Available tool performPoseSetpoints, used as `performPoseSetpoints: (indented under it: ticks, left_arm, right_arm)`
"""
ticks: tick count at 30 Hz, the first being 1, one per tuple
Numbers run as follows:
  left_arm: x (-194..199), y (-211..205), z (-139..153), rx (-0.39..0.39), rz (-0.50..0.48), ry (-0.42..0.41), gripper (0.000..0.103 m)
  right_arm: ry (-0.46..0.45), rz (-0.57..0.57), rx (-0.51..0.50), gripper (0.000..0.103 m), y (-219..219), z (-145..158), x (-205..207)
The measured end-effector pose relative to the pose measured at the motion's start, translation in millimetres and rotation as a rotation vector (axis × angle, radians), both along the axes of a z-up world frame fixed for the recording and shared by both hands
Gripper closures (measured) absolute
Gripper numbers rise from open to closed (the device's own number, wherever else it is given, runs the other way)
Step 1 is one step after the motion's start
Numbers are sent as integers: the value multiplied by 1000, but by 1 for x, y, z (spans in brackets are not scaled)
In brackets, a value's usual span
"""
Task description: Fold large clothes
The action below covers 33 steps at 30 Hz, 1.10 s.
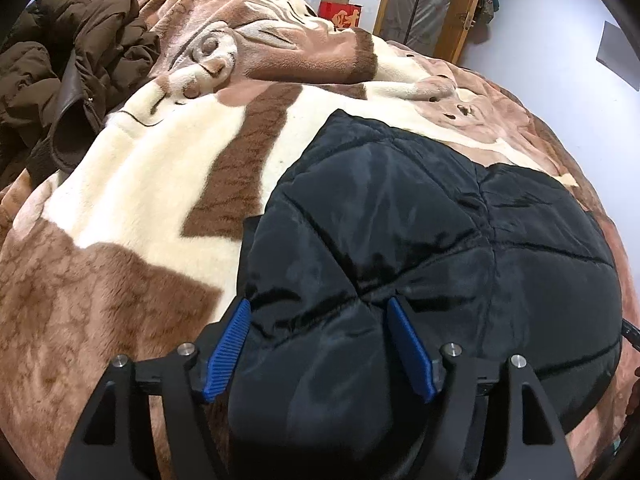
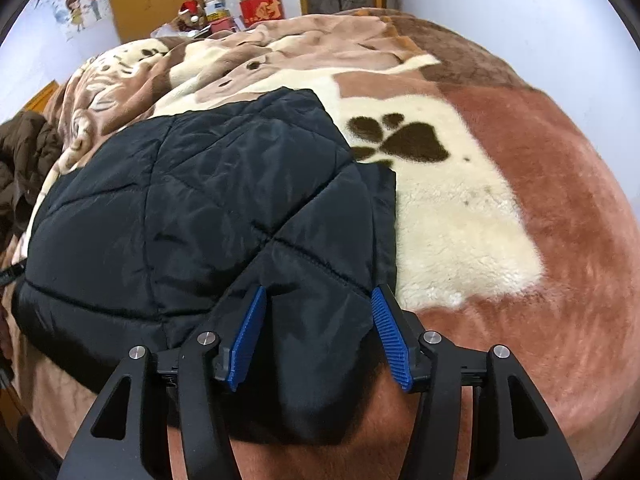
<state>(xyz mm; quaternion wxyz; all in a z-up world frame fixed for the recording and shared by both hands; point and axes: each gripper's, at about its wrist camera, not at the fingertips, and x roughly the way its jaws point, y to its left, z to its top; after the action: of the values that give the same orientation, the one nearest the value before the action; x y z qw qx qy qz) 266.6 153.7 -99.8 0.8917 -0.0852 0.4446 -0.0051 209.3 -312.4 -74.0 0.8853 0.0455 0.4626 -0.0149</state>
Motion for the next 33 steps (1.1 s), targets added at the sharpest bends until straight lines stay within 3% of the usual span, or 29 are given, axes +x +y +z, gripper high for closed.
performPoseSetpoints:
  ticks: [6,14,23,29,33]
  left_arm:
    - [5,2,-4,-7,-9,-2,23]
    - [11,9,-15,-68,0,8,18]
    - [26,30,-30,-254,-12,42,12]
    - [35,36,-35,-321,-17,69,9]
    - [18,35,-30,-300,-11,44,10]
  right_arm:
    - [4,7,2,47,-1,-5,5]
    - [11,-1,28,35,-8,-12,10]
    - [55,-13,257,28,-37,-33,33]
    - [69,-1,355,27,-47,-40,42]
    - [72,-10,403,27,-49,-41,36]
